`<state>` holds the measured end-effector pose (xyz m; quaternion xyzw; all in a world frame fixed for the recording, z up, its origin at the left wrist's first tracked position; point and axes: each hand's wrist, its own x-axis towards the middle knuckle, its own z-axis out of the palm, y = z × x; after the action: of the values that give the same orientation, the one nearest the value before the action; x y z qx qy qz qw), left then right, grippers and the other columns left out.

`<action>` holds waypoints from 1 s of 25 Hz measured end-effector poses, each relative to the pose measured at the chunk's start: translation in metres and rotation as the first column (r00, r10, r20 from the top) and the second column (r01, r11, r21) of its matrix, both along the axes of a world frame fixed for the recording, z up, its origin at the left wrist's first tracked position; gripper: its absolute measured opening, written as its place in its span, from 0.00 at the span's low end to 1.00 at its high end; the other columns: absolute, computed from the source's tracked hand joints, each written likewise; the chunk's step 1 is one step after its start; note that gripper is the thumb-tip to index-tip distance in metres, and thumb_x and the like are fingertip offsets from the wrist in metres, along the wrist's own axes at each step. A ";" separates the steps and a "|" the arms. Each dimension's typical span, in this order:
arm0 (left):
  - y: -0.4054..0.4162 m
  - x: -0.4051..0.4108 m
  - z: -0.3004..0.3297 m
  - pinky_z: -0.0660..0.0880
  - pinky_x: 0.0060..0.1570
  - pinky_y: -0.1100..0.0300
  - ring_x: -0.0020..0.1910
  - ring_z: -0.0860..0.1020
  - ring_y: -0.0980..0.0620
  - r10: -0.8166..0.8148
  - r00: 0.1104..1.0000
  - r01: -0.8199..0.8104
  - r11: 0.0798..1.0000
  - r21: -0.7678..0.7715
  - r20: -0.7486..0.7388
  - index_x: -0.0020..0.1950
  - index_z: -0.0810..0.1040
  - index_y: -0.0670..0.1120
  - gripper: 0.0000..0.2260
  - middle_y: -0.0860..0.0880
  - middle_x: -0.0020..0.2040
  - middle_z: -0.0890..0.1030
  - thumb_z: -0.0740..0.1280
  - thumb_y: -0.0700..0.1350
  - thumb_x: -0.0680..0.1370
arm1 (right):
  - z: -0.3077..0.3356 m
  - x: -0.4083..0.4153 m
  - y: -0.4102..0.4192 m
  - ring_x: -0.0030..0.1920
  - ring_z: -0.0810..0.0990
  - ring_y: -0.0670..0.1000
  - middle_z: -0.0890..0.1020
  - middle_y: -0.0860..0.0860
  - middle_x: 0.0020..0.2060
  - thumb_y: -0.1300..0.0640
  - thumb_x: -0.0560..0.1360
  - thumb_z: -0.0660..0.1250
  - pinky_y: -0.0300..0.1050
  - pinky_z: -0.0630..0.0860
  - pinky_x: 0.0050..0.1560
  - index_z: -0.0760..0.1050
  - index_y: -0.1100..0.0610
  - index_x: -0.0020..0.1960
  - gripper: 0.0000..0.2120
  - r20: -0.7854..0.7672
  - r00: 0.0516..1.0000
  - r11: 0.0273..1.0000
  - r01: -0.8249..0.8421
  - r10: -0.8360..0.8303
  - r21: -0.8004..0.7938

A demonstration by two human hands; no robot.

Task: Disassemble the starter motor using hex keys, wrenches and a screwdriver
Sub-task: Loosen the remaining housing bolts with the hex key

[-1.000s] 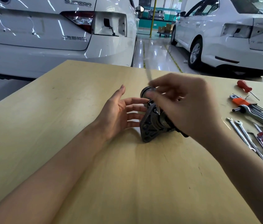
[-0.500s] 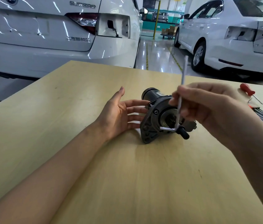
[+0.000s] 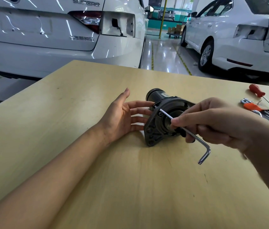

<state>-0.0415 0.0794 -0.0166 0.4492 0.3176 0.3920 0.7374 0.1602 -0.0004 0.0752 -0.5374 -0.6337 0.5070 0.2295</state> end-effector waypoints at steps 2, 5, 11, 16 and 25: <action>-0.006 0.004 0.005 0.75 0.42 0.54 0.40 0.79 0.47 0.089 0.995 -0.086 0.995 0.049 -0.047 0.50 0.83 0.42 0.28 0.43 0.45 0.82 0.50 0.59 0.81 | 0.002 -0.001 0.001 0.18 0.62 0.51 0.75 0.51 0.17 0.49 0.58 0.74 0.53 0.50 0.38 0.80 0.58 0.27 0.12 0.040 0.999 1.000 -0.016 0.016 -0.002; -0.020 0.008 0.022 0.69 0.32 0.57 0.30 0.74 0.50 0.483 0.872 -0.407 0.806 0.430 -0.081 0.40 0.81 0.41 0.13 0.44 0.33 0.77 0.61 0.44 0.79 | 0.003 0.000 0.003 0.28 0.65 0.58 0.76 0.53 0.18 0.55 0.61 0.75 0.47 0.53 0.36 0.82 0.63 0.33 0.10 0.097 0.995 0.999 0.004 -0.008 0.041; -0.075 0.015 0.029 0.58 0.20 0.69 0.17 0.65 0.54 0.244 0.909 -0.090 0.907 0.412 -0.339 0.35 0.84 0.46 0.11 0.48 0.22 0.74 0.72 0.52 0.72 | 0.002 0.001 -0.010 0.14 0.60 0.47 0.77 0.57 0.21 0.59 0.66 0.73 0.32 0.54 0.20 0.83 0.61 0.35 0.05 0.118 0.988 0.985 0.078 -0.097 0.155; -0.079 0.035 0.021 0.56 0.19 0.69 0.15 0.64 0.55 0.223 0.960 -0.195 0.966 0.168 -0.172 0.39 0.84 0.42 0.16 0.49 0.22 0.74 0.73 0.54 0.62 | -0.001 -0.006 -0.020 0.16 0.61 0.48 0.74 0.58 0.20 0.50 0.63 0.74 0.33 0.57 0.19 0.83 0.60 0.34 0.12 0.158 0.976 0.941 0.092 -0.150 0.325; -0.078 0.036 0.017 0.57 0.18 0.67 0.15 0.64 0.58 0.159 0.985 -0.157 0.987 0.036 -0.066 0.26 0.80 0.48 0.10 0.51 0.22 0.72 0.73 0.49 0.66 | -0.010 -0.017 -0.020 0.17 0.63 0.47 0.74 0.60 0.21 0.59 0.69 0.70 0.37 0.60 0.18 0.80 0.64 0.33 0.10 0.331 0.922 0.857 0.002 -0.201 0.515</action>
<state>-0.0050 0.0016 0.0006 0.4468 0.3714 0.4385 0.6857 0.1437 -0.0204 0.0649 -0.5780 -0.7460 0.1987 0.2645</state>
